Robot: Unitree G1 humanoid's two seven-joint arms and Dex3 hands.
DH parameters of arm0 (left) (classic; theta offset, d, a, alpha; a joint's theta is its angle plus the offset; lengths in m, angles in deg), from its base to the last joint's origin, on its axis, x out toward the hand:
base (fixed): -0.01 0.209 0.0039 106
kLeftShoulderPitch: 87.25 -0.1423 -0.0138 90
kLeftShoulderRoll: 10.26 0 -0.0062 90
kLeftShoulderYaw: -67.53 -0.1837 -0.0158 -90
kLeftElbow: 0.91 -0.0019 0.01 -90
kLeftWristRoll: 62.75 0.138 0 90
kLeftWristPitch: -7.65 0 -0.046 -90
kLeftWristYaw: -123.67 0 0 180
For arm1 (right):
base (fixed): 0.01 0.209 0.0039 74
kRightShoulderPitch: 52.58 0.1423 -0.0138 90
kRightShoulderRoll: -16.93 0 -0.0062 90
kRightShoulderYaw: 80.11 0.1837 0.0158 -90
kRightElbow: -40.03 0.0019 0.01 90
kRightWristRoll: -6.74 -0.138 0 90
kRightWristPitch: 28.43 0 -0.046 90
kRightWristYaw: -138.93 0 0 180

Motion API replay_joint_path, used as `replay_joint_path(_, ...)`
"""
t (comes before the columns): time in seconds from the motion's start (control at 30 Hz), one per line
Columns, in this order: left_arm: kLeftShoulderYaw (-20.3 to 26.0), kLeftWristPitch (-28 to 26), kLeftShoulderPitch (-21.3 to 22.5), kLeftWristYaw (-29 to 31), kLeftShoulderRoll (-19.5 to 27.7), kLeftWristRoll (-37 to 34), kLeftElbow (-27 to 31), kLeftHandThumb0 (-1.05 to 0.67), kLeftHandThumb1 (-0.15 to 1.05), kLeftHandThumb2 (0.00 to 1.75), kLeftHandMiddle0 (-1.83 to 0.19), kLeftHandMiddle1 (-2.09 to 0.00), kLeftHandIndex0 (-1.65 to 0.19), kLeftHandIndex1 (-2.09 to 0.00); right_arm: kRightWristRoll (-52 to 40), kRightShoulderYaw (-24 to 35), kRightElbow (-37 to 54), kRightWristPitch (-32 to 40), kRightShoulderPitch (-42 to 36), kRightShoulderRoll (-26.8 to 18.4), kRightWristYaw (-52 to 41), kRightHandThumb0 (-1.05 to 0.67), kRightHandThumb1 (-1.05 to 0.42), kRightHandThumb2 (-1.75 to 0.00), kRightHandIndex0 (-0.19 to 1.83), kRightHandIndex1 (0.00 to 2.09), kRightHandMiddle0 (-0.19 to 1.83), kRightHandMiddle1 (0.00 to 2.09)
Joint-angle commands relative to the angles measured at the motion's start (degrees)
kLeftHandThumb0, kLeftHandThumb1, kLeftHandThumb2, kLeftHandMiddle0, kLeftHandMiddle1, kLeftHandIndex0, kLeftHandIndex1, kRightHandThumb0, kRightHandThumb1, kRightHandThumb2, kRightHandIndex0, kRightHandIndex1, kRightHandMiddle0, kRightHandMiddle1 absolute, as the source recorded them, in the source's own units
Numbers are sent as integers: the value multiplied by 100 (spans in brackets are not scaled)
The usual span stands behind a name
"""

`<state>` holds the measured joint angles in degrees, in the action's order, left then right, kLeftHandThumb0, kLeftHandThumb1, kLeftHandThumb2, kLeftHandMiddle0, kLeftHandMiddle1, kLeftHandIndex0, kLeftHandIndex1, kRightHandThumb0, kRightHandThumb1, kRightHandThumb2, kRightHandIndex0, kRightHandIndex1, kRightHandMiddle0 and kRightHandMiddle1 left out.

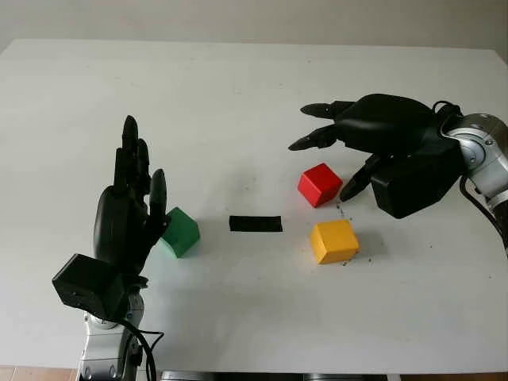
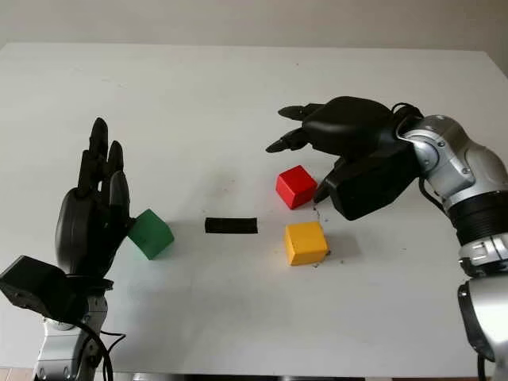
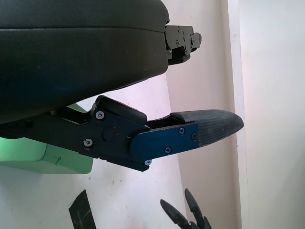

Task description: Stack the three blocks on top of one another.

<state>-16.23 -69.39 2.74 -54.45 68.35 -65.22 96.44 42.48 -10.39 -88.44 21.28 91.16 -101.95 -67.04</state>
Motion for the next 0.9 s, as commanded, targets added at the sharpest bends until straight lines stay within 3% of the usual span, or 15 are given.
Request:
replay_joint_path(0.0, 1, 40, -79, 21, 12, -9, 94, -80, 105, 61, 9, -5, 11, -5, 63, -63, -133, -99, -51, 31, 105, -66, -84, -6, 0, 2, 40, 4)
replay_joint_path(0.47, 6, 59, -165, 11, -20, -12, 130, -80, 105, 60, 9, -5, 10, -6, 743, -315, -399, -316, -104, 34, 1148, -58, -87, -6, 8, 8, 51, 10)
replay_joint_path(0.73, -13, 63, -224, 9, -15, 42, 159, -79, 105, 60, 8, -6, 9, -6, 996, -383, -677, -559, -56, 56, 1983, -49, -90, -6, 21, 11, 77, 26)
replay_joint_path(0.77, -12, 95, -215, 11, -11, 46, 134, -78, 105, 60, 8, -6, 9, -6, 967, -369, -713, -603, -61, 63, 2065, -46, -91, -6, 23, 9, 76, 40)
replay_joint_path(0.83, -9, 95, -214, 22, -8, 30, 125, -78, 105, 61, 8, -6, 9, -6, 933, -353, -747, -675, -63, 60, 2187, -39, -95, -6, 29, 7, 59, 95)
replay_joint_path(0.87, -8, 98, -212, 25, -11, 22, 120, -77, 105, 61, 8, -6, 9, -6, 933, -356, -764, -701, -57, 56, 2232, -38, -95, -6, 30, 7, 56, 107)
